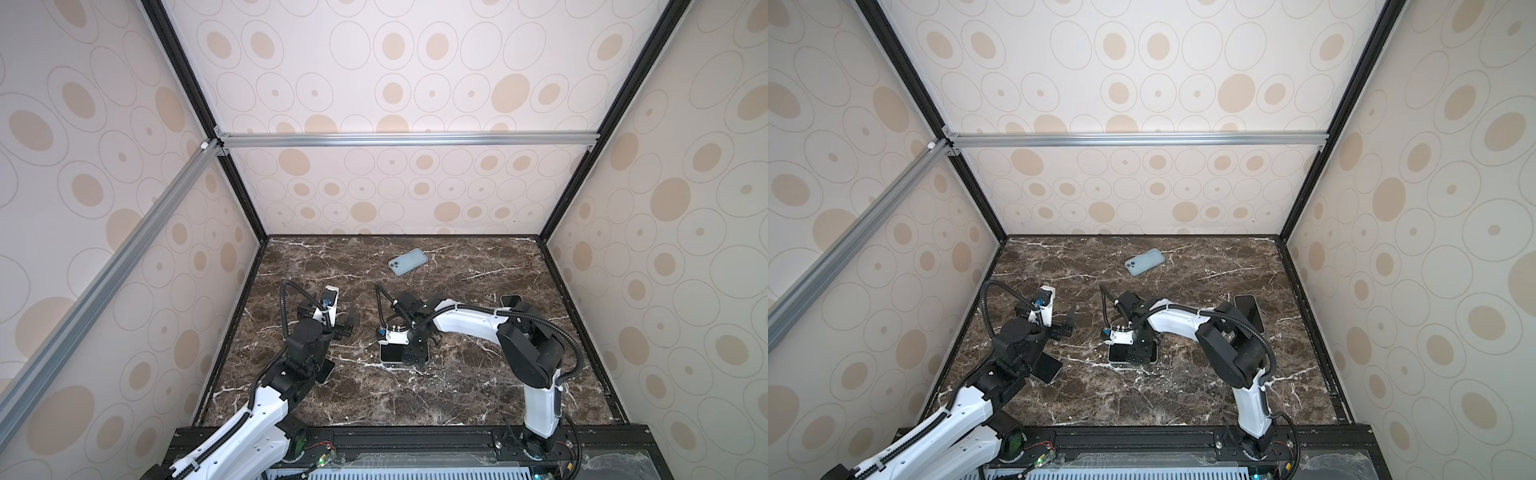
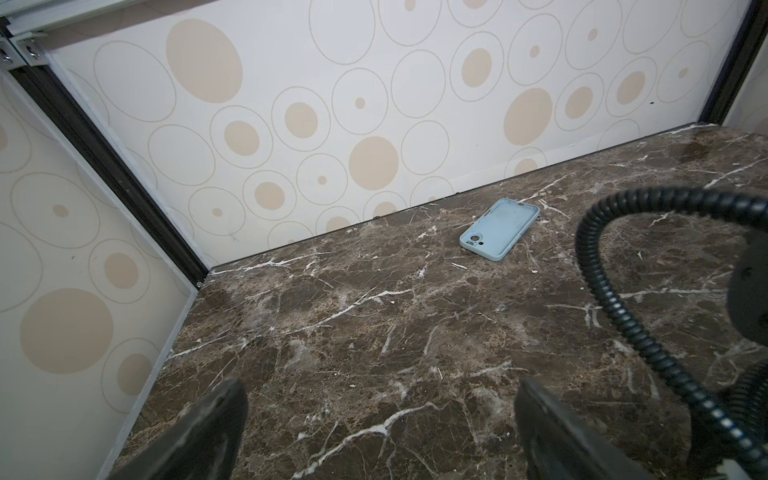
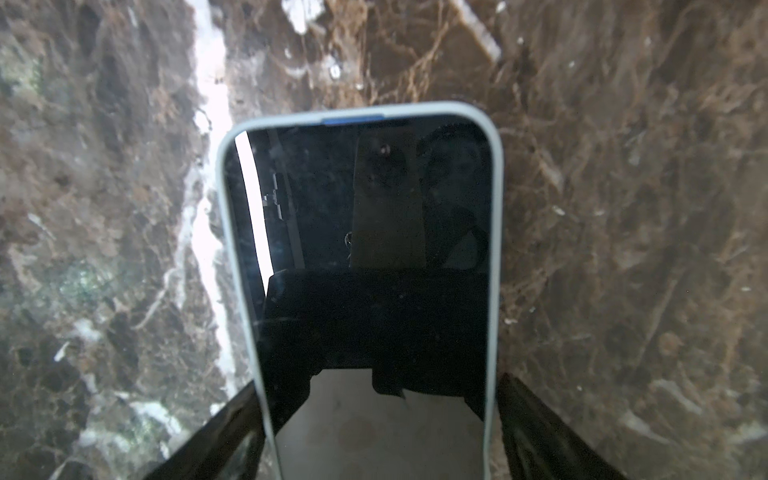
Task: Put the phone into the phone case
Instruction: 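Lower the open right gripper over the cased phone's sides, then close the right gripper on the cased phone and lift it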
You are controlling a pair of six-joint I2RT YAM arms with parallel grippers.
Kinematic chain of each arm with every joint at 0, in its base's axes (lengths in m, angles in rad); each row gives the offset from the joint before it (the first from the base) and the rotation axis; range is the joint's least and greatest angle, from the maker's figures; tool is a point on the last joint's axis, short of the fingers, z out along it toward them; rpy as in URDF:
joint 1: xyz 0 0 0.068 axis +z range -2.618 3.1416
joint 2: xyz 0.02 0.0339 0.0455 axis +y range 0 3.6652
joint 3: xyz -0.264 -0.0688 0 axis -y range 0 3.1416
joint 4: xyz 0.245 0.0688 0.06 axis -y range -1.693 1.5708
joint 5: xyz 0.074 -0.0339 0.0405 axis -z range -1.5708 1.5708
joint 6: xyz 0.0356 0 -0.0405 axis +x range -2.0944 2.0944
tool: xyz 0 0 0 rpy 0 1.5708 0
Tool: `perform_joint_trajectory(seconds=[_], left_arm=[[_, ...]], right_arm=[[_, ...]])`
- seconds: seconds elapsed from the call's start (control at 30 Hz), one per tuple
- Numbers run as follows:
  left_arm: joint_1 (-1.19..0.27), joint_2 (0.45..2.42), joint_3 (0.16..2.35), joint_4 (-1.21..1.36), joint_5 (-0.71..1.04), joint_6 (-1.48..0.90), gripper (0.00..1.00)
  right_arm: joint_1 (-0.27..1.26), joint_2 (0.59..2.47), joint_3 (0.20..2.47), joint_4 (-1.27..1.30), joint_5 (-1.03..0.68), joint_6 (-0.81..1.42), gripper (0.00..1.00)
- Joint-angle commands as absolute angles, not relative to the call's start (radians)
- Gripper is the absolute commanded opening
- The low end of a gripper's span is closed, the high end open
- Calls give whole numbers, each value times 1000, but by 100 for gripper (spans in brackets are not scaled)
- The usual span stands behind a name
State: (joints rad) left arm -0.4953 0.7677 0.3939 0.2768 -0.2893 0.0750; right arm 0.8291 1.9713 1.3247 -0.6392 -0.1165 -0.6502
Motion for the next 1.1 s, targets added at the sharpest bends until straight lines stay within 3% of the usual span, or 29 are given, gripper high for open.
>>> perform_joint_trajectory(seconds=[0.0, 0.57, 1.07], left_arm=[[-489, 760, 434, 304, -284, 71, 99], [-489, 758, 432, 307, -278, 68, 100], [-487, 762, 433, 303, -284, 71, 100]], right_arm=[[822, 1998, 1282, -679, -35, -655, 81], [731, 1964, 1317, -709, 116, -467, 73], [515, 1957, 1338, -713, 172, -276, 72]])
